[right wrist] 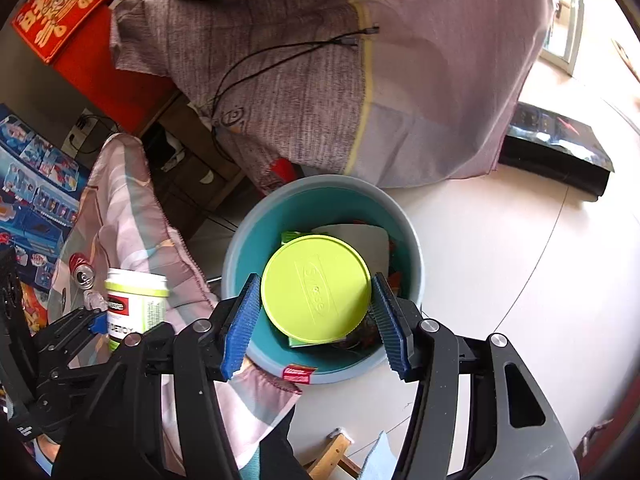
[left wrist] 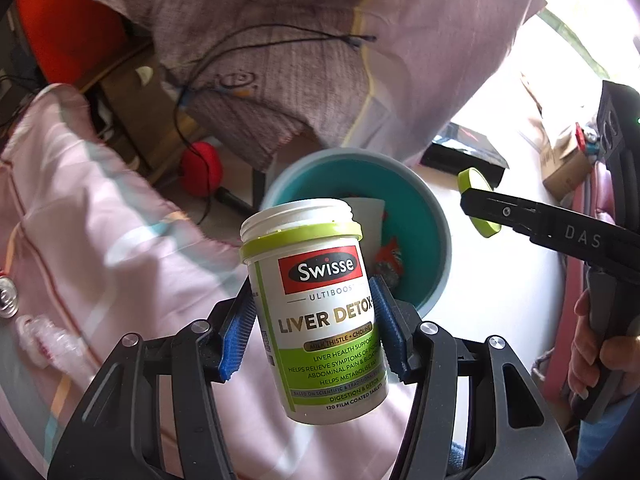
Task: Collect trash
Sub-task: 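Carry the Swisse bottle and green lid over the teal bin, then open both tools to drop the bottle and lid into the bin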
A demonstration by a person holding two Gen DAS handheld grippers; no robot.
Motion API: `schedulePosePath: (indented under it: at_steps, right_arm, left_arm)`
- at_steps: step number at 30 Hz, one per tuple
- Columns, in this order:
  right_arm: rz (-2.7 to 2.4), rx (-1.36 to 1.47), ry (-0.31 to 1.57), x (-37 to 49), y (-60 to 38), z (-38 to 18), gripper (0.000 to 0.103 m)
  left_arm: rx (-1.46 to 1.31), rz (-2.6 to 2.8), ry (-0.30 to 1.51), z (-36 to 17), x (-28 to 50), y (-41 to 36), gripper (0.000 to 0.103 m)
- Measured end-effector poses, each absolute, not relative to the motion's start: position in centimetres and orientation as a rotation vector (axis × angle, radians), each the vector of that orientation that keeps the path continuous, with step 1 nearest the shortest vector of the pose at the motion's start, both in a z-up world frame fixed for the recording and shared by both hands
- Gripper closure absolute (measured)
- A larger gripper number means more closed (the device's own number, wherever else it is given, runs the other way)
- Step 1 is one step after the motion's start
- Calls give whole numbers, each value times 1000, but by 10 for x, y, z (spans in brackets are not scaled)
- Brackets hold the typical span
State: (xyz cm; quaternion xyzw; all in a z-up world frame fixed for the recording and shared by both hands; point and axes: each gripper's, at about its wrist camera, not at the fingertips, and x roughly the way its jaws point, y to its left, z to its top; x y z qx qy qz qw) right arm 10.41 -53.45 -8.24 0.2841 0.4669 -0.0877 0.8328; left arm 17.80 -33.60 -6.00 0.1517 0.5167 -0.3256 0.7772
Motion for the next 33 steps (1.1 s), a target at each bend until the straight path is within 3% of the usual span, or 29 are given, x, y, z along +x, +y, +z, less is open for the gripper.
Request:
schedulePosePath:
  at_steps: [11, 16, 19, 31, 32, 33]
  right_arm:
    - [-221, 623, 1007, 105, -554, -93, 50]
    - [-223, 619, 1015, 109, -554, -95, 50]
    - [-218, 615, 1018, 111, -551, -95, 50]
    - [-175, 563, 1061, 133, -522, -93, 49]
    - [-170, 561, 1064, 135, -519, -92, 47]
    - [-167, 560, 1065, 137, -517, -92, 37]
  left_arm:
    - [363, -760, 1173, -87, 183, -382, 45]
    - [363, -740, 1163, -86, 187, -379, 23]
    - [352, -721, 1154, -83, 189, -371, 17]
    - [289, -677, 1157, -73, 192, -327, 9]
    - [282, -676, 1158, -72, 192, -324, 9]
    - [276, -674, 1160, -71, 192, -322, 9]
